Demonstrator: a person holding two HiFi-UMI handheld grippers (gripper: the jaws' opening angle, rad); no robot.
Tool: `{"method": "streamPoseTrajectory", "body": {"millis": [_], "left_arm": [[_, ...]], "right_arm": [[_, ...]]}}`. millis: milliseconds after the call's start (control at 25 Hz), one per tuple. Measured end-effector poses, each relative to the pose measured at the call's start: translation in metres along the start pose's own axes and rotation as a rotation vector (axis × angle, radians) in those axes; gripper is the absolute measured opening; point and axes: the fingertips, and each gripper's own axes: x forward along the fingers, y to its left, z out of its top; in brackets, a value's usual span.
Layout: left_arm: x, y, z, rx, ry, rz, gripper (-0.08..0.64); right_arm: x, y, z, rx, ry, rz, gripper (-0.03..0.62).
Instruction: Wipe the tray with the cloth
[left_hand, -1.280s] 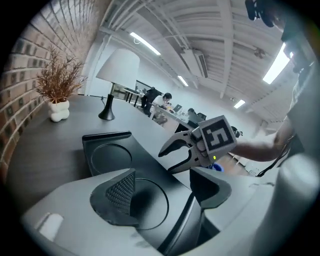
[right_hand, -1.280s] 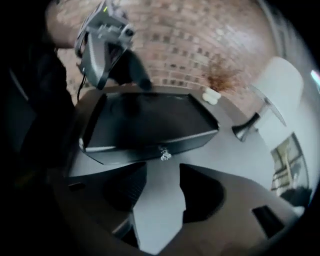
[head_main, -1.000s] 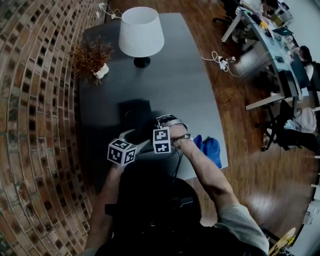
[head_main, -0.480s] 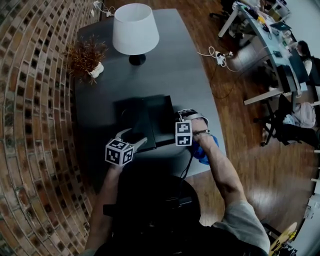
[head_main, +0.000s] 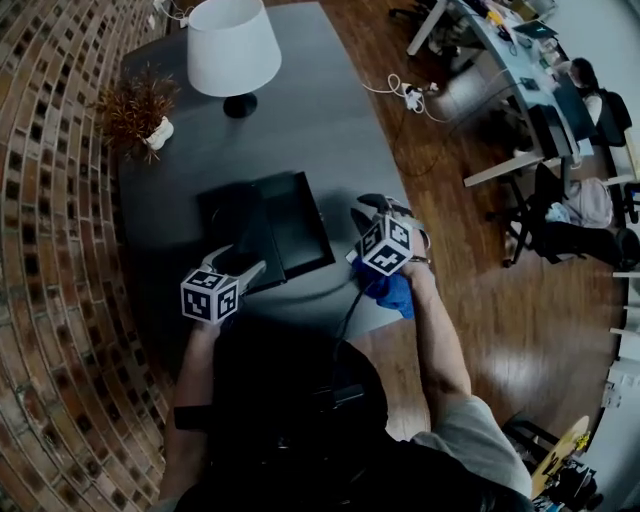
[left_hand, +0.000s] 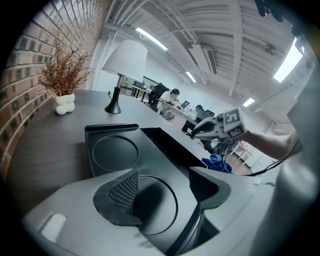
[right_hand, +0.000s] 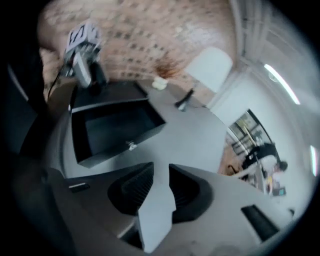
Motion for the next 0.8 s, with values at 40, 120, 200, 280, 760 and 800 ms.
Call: {"method": "streamPoseTrajectory", "body": {"millis": [40, 120, 200, 280, 760, 800], "left_arm": [[0.000, 0.000, 0.000, 0.003, 0.001, -0.001, 0.319], [0.001, -0.001, 0.001, 0.005, 0.001, -0.001, 0.319], [0.000, -0.001, 0.001, 0.003, -0.004, -0.001, 0.319], [-0.001, 0.000, 0.002, 0.001, -0.012, -0.002, 0.319], [-0.003, -0.002, 0.002, -0.009, -0.047, 0.002, 0.302], [-0.003, -0.003, 0.003, -0.009, -0.048, 0.000, 0.302]], "right_arm": [[-0.026, -0.020, -0.011, 0.141, -0.045, -0.037, 0.112], [-0.079, -0.048, -0.040, 0.441, -0.146, -0.061, 0.112], [-0.118, -0.047, -0.070, 0.734, -0.226, 0.005, 0.167], [-0.134, -0.012, -0.102, 0.922, -0.194, 0.118, 0.427], [-0.031, 0.150, -0.135, 0.814, 0.367, 0.048, 0.466], [-0.034, 0.150, -0.135, 0.703, 0.403, 0.055, 0.374]]}}
